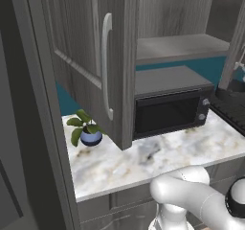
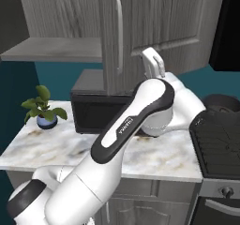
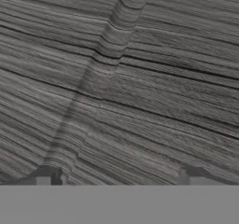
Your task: Open the cabinet and move the ladle to the pot. Then close the cabinet.
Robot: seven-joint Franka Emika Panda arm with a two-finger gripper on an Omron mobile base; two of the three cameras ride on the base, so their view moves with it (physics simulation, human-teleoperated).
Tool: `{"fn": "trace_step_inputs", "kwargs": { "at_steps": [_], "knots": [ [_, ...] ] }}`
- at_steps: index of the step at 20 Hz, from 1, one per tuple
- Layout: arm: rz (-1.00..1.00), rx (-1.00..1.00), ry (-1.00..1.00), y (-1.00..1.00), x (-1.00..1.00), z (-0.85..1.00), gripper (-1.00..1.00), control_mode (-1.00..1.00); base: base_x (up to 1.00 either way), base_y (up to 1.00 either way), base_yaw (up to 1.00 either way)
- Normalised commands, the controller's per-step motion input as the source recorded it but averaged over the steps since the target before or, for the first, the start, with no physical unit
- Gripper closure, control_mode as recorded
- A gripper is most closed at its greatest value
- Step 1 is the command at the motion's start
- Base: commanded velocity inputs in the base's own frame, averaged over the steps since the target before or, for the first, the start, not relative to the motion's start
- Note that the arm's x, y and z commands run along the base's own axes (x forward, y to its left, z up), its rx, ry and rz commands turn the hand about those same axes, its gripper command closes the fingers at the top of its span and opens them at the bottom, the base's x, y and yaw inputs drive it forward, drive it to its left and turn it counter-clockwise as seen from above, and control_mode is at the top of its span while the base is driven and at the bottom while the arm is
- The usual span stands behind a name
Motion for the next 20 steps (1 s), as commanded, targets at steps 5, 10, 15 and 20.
{"fn": "trace_step_inputs", "kwargs": {
  "at_steps": [5, 10, 15, 20],
  "knots": [
    [-0.04, 0.0, 0.0, 0.63, 0.38, 0.0, -1.0, -1.0, 0.0, 0.0, 0.0],
    [-0.06, -0.01, 0.07, 0.68, 0.57, -0.01, -1.0, -1.0, 0.0, 0.0, 0.0],
    [-0.11, -0.02, 0.06, 0.56, 0.66, 0.0, -1.0, -1.0, 0.0, 0.0, 0.0],
    [-0.12, 0.0, 0.0, 0.35, 0.56, 0.0, -1.0, -1.0, 0.0, 0.0, 0.0]
  ]
}}
